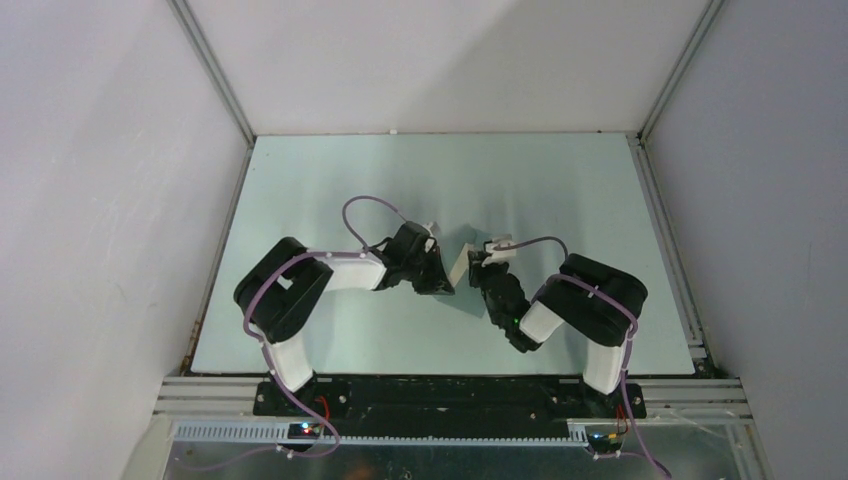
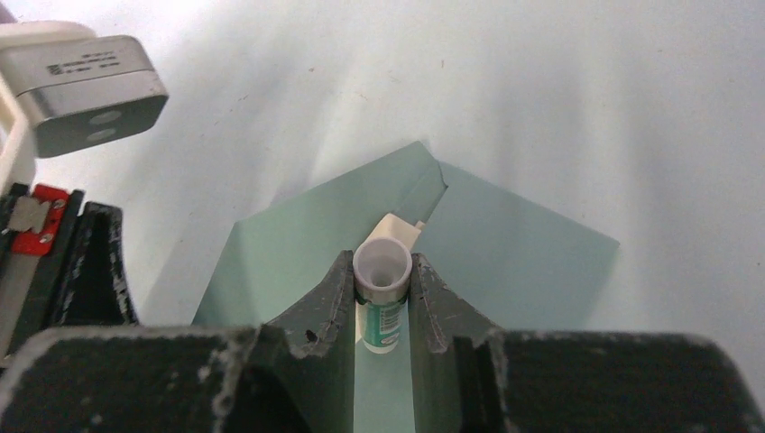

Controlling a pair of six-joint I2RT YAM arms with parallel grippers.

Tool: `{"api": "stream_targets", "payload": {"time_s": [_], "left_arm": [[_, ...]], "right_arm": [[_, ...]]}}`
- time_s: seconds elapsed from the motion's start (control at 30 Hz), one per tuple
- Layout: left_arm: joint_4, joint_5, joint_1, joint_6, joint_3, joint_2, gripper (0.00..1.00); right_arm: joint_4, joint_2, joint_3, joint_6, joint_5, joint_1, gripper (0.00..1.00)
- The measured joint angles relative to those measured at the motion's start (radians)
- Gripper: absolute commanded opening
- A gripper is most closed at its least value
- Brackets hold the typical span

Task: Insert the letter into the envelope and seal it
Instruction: Paint the envelope at the center of the board.

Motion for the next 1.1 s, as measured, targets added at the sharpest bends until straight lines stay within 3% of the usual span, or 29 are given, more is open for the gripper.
{"api": "stream_targets", "payload": {"time_s": [0.6,1.1], "left_arm": [[0.0,0.003,0.006,0.008,0.0,0.0,0.02],[-0.015,0.021,0.017,0.017,0.0,-0.002,0.02]], "right_arm": [[0.008,0.031,0.04,-0.041,-0.069,-0.109,0.0],[0.026,-0.004,-0.035,-0.043,0.005,0.007,0.0]]}}
